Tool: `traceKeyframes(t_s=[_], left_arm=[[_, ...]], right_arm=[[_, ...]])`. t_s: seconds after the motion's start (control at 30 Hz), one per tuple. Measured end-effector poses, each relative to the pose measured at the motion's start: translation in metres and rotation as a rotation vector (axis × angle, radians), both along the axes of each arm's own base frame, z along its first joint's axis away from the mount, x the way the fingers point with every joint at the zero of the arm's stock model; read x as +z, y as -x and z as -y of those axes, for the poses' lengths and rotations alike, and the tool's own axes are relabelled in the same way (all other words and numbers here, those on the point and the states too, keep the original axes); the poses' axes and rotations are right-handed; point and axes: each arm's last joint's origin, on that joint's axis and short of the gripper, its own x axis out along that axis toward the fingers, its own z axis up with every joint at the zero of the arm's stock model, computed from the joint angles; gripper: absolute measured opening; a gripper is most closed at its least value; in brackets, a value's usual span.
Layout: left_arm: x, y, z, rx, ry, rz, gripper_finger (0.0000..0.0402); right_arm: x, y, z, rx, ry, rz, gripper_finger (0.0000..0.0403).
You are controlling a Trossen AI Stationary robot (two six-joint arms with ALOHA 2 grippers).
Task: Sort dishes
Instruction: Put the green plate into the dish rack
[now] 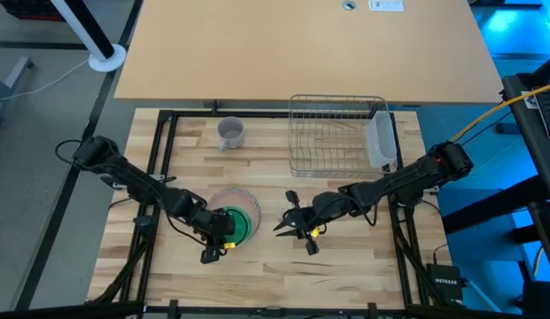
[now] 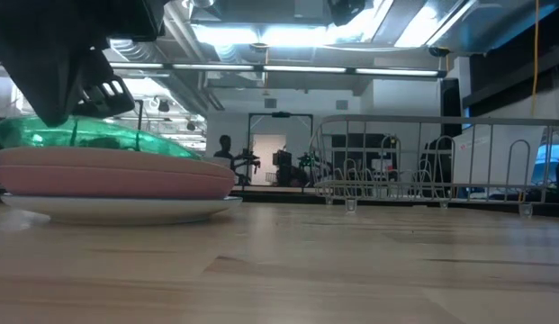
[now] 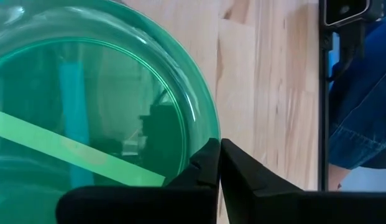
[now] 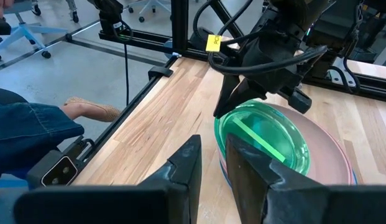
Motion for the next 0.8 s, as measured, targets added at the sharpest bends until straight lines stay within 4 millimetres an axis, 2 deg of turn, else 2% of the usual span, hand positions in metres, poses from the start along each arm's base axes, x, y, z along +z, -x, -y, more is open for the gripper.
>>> traceKeyframes(t_s=[0.23,0.53,0.8], left_arm=[[0.025,-0.002,0.001,-0.009,0.037,0.093,0.0],[0.029,-0.005,0.004,-0.022,0.101,0.133,0.0],[0.016,-0.01,0.007,-0.057,0.062,0.103,0.0]], right_arm=[[0.0,0.0,0.0,0.0,0.0,-0.001,0.0078],[-0.001,0.0,0.0,0.0,0.001,-0.004,0.0078],[0.0,0.0,0.0,0.008,-0.002,-0.005,0.0078]])
